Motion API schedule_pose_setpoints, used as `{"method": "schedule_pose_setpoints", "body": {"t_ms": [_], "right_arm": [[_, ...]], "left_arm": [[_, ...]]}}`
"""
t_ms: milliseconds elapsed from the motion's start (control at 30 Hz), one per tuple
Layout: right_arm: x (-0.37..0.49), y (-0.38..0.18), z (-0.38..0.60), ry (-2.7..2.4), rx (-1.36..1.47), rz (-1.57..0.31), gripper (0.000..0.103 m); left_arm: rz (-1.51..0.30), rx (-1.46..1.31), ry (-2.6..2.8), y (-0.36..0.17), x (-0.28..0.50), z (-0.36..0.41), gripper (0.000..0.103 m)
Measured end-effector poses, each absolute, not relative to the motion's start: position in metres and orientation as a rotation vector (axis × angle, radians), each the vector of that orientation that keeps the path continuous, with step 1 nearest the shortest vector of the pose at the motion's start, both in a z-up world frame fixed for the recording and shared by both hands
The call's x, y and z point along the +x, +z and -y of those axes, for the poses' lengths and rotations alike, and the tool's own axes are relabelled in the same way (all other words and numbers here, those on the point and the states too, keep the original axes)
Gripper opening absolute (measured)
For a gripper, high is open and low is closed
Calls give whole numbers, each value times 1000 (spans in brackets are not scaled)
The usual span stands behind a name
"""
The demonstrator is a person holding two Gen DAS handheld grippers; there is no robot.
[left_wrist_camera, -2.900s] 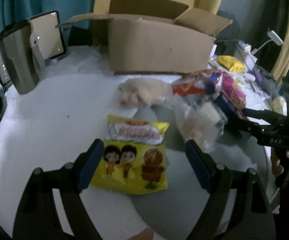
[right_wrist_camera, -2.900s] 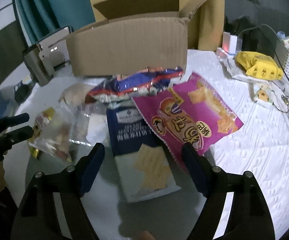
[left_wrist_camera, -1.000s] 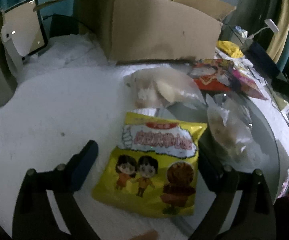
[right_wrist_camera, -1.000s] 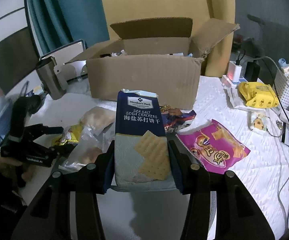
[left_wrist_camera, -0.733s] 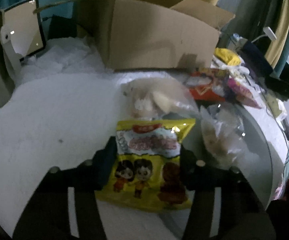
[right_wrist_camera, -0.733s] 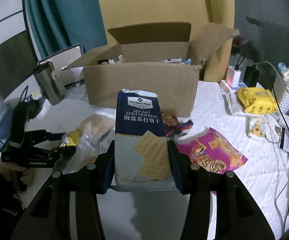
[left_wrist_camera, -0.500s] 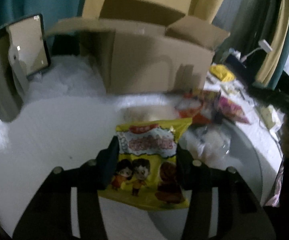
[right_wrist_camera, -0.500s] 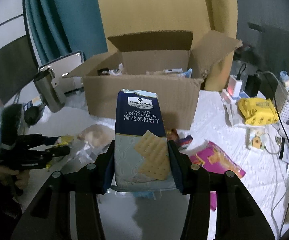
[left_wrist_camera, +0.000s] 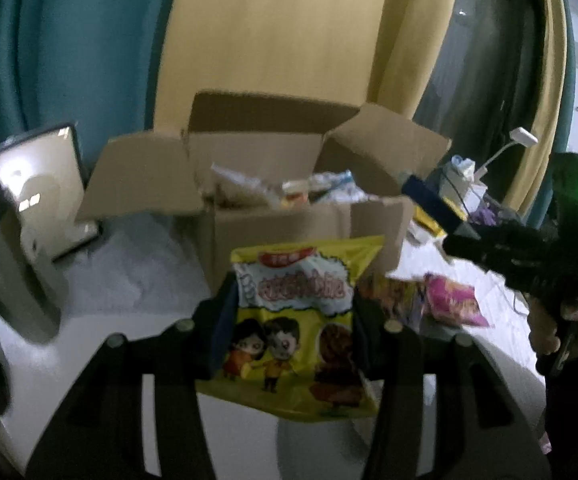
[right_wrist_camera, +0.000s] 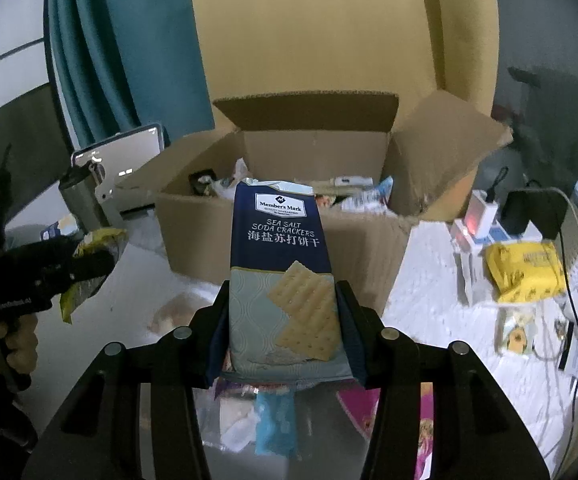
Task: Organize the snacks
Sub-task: 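Carry the cracker box and yellow bag into the box and open both grippers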
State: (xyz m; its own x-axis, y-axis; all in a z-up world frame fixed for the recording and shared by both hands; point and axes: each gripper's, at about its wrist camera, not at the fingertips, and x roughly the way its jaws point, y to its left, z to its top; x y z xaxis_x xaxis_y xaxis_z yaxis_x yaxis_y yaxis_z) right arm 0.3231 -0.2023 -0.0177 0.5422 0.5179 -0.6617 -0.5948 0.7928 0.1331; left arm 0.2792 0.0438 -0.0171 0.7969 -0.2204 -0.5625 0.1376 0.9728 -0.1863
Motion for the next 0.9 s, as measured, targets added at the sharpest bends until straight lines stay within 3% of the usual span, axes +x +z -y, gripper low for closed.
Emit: {"method": "schedule_pose_setpoints", "body": {"t_ms": [433,900], "right_arm": [[378,-10,181,664,-124,-716,52],[445,-11,122,692,-146,-724,52]], "left_arm": [[-551,-102,-182,10,355,-39,50],[-583,-170,-119,-2,420,-69,52]]}}
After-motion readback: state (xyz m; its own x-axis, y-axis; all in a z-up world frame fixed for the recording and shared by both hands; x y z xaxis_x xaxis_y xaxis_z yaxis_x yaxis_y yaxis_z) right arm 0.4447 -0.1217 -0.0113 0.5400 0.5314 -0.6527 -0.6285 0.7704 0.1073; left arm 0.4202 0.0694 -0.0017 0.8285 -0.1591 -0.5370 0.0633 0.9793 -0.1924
